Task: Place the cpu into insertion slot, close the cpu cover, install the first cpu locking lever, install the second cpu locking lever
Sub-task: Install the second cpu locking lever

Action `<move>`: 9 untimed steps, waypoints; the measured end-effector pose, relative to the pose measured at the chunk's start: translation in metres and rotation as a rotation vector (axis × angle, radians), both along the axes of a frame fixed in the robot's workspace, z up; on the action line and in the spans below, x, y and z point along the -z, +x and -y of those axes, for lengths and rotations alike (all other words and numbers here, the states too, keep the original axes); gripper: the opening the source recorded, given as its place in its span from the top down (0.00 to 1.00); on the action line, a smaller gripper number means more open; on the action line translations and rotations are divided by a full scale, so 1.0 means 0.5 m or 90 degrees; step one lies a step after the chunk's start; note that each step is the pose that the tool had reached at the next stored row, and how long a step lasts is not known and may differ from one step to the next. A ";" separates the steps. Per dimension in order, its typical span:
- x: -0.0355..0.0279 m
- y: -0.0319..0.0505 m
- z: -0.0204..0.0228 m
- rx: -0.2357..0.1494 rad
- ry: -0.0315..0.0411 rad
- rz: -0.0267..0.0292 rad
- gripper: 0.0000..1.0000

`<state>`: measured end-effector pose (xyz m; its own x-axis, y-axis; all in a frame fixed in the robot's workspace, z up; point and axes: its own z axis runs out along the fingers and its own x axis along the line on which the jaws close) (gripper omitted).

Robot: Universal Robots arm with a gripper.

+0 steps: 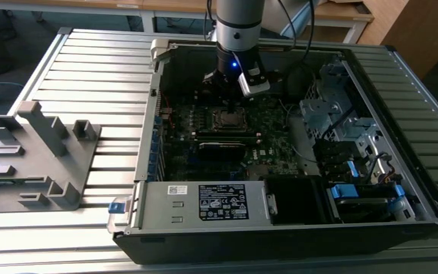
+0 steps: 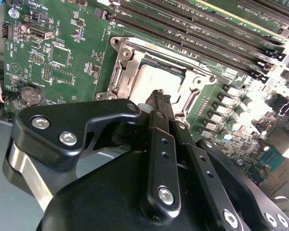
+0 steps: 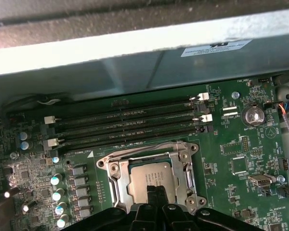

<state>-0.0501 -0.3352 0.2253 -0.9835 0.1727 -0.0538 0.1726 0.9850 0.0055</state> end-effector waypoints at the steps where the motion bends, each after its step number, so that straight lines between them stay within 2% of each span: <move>1: 0.000 0.000 0.0000 0.000 0.0000 0.0000 0.89; 9: -0.005 0.000 -0.0001 0.000 0.0003 0.0002 0.89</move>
